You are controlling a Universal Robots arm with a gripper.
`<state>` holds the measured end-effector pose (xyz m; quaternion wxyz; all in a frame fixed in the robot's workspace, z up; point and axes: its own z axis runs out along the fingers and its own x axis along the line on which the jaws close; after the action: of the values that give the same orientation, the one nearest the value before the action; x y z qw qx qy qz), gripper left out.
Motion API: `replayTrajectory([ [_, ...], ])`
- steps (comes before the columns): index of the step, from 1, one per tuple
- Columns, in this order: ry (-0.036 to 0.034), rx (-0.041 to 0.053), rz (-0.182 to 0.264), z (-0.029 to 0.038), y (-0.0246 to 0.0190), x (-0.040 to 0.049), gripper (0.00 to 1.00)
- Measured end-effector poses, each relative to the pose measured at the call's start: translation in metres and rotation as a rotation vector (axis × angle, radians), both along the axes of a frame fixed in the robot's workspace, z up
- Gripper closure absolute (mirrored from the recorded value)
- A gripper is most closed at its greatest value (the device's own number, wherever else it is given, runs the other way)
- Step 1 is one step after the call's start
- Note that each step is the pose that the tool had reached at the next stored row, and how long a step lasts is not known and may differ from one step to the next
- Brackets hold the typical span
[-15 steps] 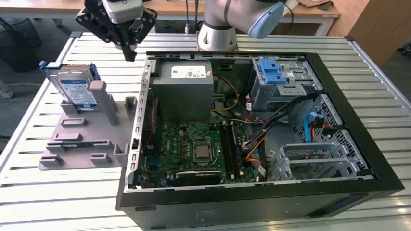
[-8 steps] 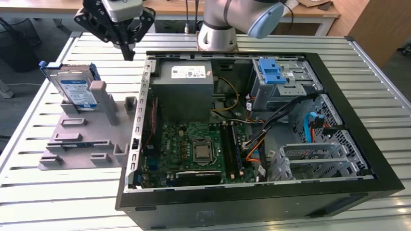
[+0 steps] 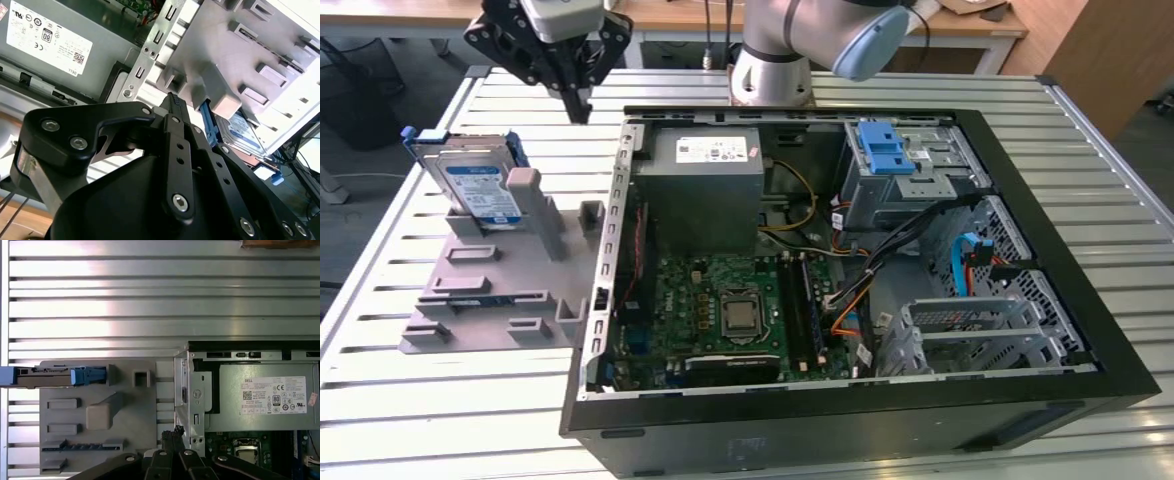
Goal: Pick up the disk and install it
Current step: 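Reach for the disk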
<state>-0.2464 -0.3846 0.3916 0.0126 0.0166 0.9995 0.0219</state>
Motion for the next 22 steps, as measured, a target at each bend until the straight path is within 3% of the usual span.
replayTrajectory([
  [22, -0.0001, 0.0001, 0.0, -0.0008, 0.0117, -0.0285, 0.89],
])
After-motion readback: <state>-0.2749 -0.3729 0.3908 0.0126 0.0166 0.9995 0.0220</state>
